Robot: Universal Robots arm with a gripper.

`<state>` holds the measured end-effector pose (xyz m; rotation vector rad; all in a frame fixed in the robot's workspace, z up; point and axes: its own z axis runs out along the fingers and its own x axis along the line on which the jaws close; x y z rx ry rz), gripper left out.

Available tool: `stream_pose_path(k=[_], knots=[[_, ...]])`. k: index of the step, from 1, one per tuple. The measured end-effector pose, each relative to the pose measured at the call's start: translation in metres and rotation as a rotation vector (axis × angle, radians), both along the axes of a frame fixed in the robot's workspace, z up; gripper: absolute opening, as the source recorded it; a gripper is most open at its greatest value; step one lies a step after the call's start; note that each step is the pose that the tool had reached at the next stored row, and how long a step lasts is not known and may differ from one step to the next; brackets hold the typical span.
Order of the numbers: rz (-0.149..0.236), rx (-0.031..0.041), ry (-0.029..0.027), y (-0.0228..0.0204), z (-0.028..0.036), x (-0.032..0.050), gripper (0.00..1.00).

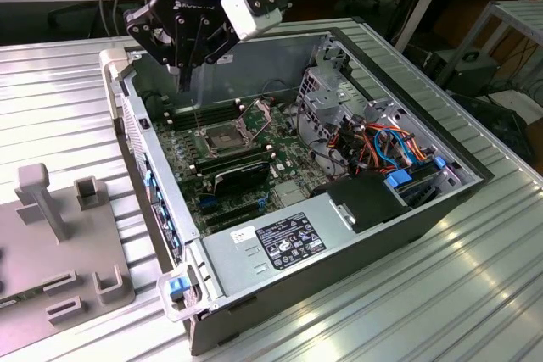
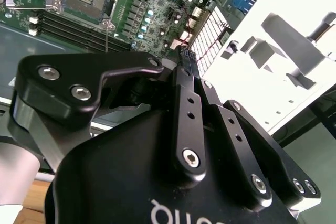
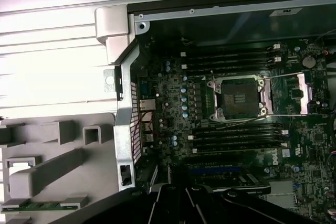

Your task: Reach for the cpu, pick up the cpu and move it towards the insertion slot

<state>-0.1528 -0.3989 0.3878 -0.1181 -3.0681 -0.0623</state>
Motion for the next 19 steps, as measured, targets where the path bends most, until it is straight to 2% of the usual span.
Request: stream_pose_path(k=[1,7,9,12,19], knots=[[0.0,0.0,-0.0028,0.0,-0.0001,-0.0031,0.11],[0.0,0.0,-0.0312,0.0,-0.0001,-0.0179,0.11],[0.0,0.0,-0.038,0.0,-0.0001,-0.0238,0.11],[0.0,0.0001,-0.0408,0.0,-0.0001,-0.0317,0.11],[0.0,0.0002,-0.0408,0.0,-0.0002,-0.0438,0.11]])
